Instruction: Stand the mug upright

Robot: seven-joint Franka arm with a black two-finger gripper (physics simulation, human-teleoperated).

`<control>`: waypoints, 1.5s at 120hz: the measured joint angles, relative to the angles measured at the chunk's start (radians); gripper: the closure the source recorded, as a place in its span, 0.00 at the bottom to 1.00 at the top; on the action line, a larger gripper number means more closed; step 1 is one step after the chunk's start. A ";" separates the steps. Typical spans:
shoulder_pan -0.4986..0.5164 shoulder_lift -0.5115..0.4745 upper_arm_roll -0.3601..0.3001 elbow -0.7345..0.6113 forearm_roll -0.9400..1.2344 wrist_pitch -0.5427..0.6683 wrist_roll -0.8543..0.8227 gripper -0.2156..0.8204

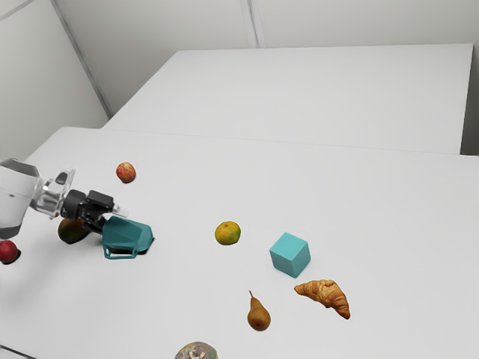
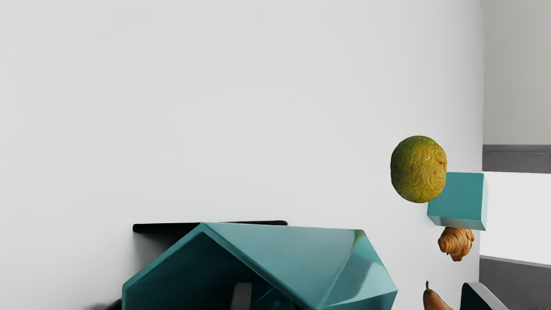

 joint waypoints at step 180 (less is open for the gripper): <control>-0.253 -0.452 -0.256 -0.298 1.027 0.654 -0.493 0.97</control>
